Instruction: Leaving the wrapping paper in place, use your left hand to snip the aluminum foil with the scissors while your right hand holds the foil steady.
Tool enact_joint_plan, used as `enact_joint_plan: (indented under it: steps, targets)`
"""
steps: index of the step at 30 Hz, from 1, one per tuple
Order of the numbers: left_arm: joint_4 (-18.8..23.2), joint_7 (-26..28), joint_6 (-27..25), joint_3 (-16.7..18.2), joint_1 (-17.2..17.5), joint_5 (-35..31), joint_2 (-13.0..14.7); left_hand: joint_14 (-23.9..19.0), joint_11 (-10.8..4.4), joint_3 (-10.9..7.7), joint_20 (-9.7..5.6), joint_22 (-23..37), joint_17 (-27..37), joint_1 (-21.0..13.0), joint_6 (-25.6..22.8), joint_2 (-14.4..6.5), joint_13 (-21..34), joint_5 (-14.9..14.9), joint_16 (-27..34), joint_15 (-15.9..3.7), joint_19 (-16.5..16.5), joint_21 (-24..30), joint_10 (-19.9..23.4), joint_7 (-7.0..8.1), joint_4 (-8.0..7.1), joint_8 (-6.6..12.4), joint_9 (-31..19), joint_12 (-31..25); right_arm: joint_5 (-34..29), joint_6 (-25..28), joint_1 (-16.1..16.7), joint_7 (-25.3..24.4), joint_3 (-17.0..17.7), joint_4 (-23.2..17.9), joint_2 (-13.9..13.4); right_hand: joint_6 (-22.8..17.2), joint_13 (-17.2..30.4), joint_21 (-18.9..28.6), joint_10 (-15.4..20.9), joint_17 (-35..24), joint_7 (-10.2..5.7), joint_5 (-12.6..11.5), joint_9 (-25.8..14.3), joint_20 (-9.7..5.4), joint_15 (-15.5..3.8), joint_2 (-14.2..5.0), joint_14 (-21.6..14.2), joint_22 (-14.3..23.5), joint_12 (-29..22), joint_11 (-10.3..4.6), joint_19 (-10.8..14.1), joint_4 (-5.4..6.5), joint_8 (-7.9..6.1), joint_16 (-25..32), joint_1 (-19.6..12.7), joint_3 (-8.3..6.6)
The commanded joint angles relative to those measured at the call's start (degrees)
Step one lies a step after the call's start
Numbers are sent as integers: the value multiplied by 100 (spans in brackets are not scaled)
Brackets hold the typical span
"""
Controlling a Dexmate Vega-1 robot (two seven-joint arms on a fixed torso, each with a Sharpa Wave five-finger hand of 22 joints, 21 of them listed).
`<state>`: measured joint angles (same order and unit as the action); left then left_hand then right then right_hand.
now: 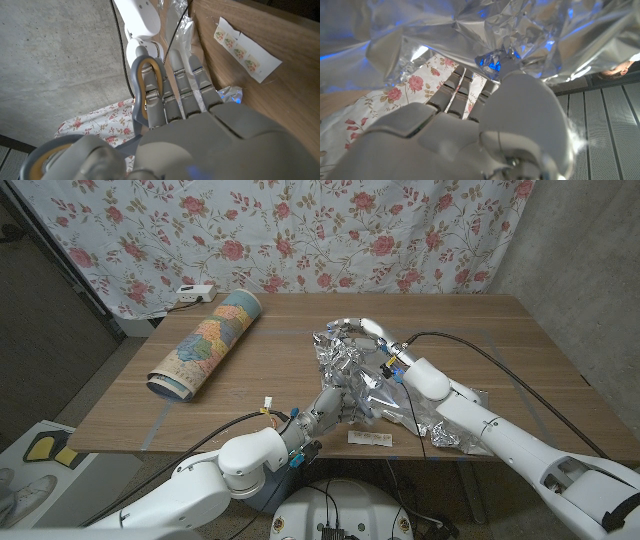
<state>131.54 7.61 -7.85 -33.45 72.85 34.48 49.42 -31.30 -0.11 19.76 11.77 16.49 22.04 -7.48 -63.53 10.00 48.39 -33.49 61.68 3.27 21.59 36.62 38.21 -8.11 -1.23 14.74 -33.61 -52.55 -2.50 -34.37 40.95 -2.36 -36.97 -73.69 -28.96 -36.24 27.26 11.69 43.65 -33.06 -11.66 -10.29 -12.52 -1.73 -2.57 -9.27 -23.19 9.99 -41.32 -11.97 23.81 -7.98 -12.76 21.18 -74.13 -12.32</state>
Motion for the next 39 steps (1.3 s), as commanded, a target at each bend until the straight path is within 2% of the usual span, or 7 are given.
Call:
enact_joint_plan:
  steps: [1, 15, 24, 29, 35, 37, 39]
  targets:
    - [-30, 75, 96, -1, 60, -87, -51, -10, 195, -9, -14, -3, 16, -50, 215, -80, 116, -29, 33, -20, 3, 1, 366, -235, 35, -29, -21, -246, -1, 71, -45, 55, -19, 18, 5, -45, 23, 2, 56, -35, -8, 2, 2, 18, -1093, 8, -56, 17, -5, -5, 34, 8, -9, -10, -8, 29]
    - [-52, 150, 283, 56, 184, -137, -93, -4, 137, -164, -45, -18, -5, -402, 258, -396, 121, 41, 62, -73, 32, 13, 365, -232, 93, -58, -76, -251, 2, 103, -60, 68, -27, -7, -7, -27, 59, 2, 66, -44, -8, 5, 0, 25, -1093, 3, -64, 18, 8, -5, 36, 10, 4, -33, -10, 34]
    - [-95, 158, 432, 70, 251, -174, -143, -15, 96, -382, -76, -25, -28, -778, 224, -951, 146, 192, 96, -110, 44, 34, 355, -210, 89, -89, -85, -265, -20, 141, -31, 83, -43, -79, -30, -31, 75, 2, 64, -53, -7, 6, -1, 30, -1092, 2, -79, 18, 25, -9, 39, 9, 6, -46, -15, 38]
    - [-137, 154, 510, 65, 270, -197, -188, -38, 68, -597, -110, -33, -57, -1103, 204, -1438, 155, 367, 116, -143, 61, 59, 350, -199, 106, -100, -109, -269, -36, 162, -18, 81, -43, -127, -46, -40, 75, 4, 64, -57, -6, 7, -2, 44, -1092, 4, -86, 17, 37, -8, 48, 11, 4, -53, -11, 43]
    - [-183, 129, 585, 54, 261, -235, -239, -19, 49, -951, -135, -39, -50, -1609, 198, -1966, 165, 619, 143, -152, 49, 88, 395, -188, 220, -111, -144, -292, -55, 216, -8, 82, -35, -204, -68, -30, 90, 1, 71, -63, -6, 8, -2, 37, -1092, 2, -96, 17, 43, -9, 42, 13, 10, -61, -10, 47]
    - [-204, 137, 625, 53, 268, -232, -276, 7, 59, -1286, -113, -10, -15, -1999, 228, -2155, 202, 781, 171, -162, 6, 121, 362, -176, 324, -125, -173, -299, -63, 224, -9, 83, -35, -221, -75, -32, 90, 1, 70, -64, -6, 8, -2, 37, -1092, 2, -96, 17, 46, -9, 43, 12, 9, -64, -11, 47]
    - [-199, 163, 618, 54, 273, -235, -295, -19, 53, -1787, -122, 21, 4, -2440, 229, -2208, 235, 1004, 187, -170, 3, 188, 374, -165, 400, -125, -216, -316, -59, 239, -6, 91, -33, -241, -81, -32, 88, 0, 71, -66, -6, 8, -2, 34, -1092, -1, -96, 17, 52, -11, 40, 13, 10, -67, -11, 48]
